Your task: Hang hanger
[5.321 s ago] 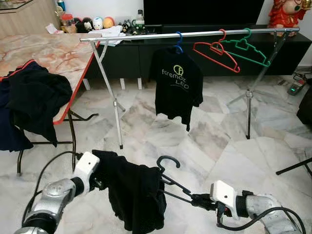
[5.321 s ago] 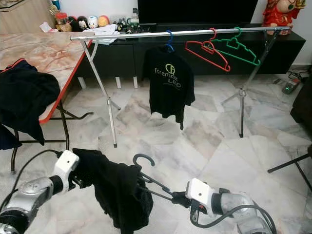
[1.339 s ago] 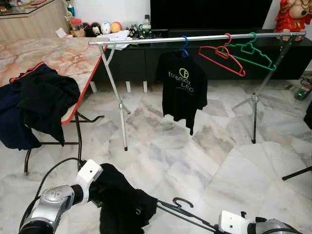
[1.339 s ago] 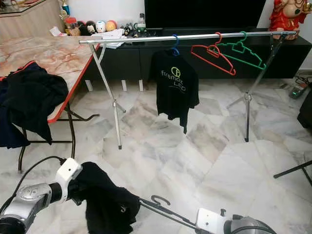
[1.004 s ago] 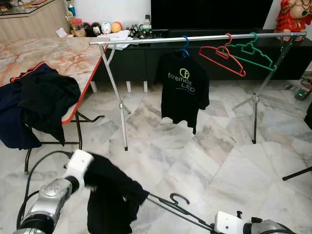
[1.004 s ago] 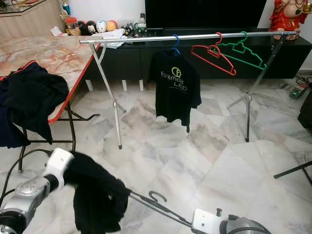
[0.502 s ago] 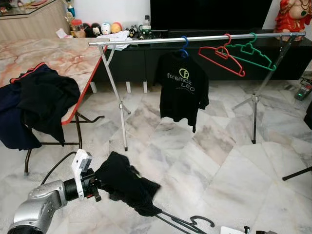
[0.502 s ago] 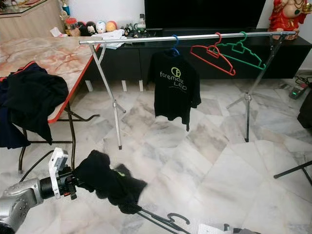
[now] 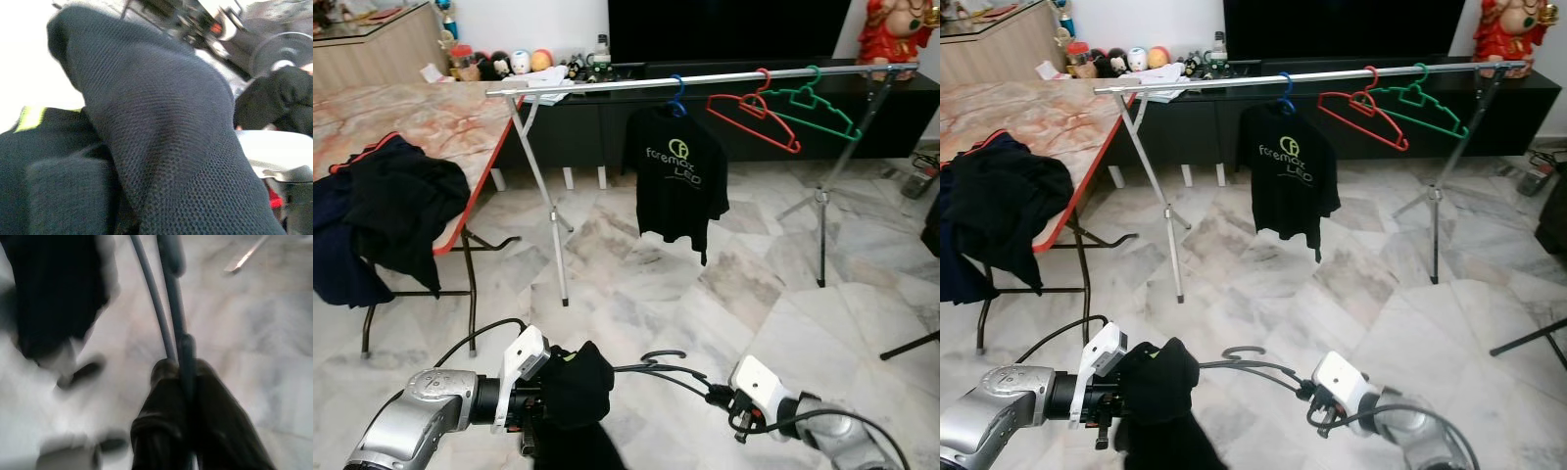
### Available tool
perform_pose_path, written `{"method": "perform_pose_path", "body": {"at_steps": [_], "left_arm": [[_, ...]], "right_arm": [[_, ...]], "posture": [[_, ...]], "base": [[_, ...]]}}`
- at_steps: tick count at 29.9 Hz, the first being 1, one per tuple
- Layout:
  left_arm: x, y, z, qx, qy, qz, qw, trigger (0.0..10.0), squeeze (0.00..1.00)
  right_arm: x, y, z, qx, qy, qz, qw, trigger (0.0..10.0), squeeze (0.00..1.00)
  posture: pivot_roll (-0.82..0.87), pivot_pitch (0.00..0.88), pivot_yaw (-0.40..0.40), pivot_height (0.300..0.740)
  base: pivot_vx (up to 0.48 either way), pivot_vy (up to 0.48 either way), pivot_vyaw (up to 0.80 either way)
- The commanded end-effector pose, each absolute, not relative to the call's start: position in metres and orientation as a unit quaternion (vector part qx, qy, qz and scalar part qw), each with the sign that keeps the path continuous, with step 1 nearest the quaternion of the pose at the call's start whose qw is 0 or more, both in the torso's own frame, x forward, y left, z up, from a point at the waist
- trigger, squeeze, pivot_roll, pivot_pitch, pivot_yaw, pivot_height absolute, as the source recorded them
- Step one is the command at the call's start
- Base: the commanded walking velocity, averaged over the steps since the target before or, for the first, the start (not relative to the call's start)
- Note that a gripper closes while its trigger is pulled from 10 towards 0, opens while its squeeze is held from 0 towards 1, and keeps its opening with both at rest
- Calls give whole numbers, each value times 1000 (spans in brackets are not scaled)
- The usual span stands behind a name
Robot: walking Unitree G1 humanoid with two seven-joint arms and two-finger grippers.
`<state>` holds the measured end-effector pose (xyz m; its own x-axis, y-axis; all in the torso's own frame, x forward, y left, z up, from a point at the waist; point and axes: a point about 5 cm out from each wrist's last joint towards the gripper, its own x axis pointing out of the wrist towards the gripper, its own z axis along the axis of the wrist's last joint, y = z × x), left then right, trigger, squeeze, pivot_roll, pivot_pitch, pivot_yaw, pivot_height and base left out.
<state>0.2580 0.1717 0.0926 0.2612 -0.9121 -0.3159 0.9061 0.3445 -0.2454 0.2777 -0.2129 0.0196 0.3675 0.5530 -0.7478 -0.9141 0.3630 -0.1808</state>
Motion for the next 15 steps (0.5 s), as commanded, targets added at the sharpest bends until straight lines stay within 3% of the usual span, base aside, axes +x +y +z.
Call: {"method": "perform_pose_path", "body": {"at_steps": [1, 2, 3, 4, 5, 9, 11, 12, 13, 14, 15], "left_arm": [[266, 170, 91, 13, 196, -540, 818, 0, 0], [275, 175, 91, 18, 189, -504, 842, 0, 0], [282, 181, 92, 25, 181, -467, 865, 0, 0], [282, 181, 92, 25, 181, -467, 865, 0, 0], [288, 187, 94, 26, 174, -435, 883, 0, 0], [292, 190, 95, 31, 165, -419, 892, 0, 0], [302, 196, 97, 37, 147, -365, 919, 0, 0], [303, 196, 97, 36, 145, -361, 920, 0, 0], [303, 195, 97, 38, 146, -363, 919, 0, 0], [303, 195, 97, 38, 146, -363, 919, 0, 0], [306, 195, 98, 39, 141, -349, 926, 0, 0]], "right_arm": [[261, -215, 5, -373, 352, 536, 671, 0, 0], [250, -232, -2, -419, 399, 545, 607, 0, 0], [244, -247, -5, -442, 430, 534, 578, 0, 0], [244, -247, -5, -442, 430, 534, 578, 0, 0], [241, -259, -6, -461, 449, 514, 567, 0, 0], [240, -265, -6, -475, 456, 495, 567, 0, 0], [259, -259, -4, -459, 418, 383, 684, 0, 0], [261, -258, -3, -455, 414, 373, 695, 0, 0], [270, -251, 2, -433, 386, 342, 739, 0, 0], [270, -251, 2, -433, 386, 342, 739, 0, 0], [284, -241, 10, -375, 345, 301, 806, 0, 0]], "posture": [[3, 83, 64, 740], [5, 83, 62, 740], [6, 84, 61, 740], [6, 84, 61, 740], [3, 89, 58, 740], [3, 89, 57, 740], [-3, 96, 58, 740], [-3, 96, 58, 740], [-3, 97, 56, 740], [-3, 97, 56, 740], [-2, 97, 55, 740]], "base": [[0, 0, 0], [0, 0, 0], [0, 0, 0], [0, 0, 0], [0, 0, 0], [0, 0, 0], [0, 0, 0], [0, 0, 0], [0, 0, 0], [0, 0, 0], [0, 0, 0]]}}
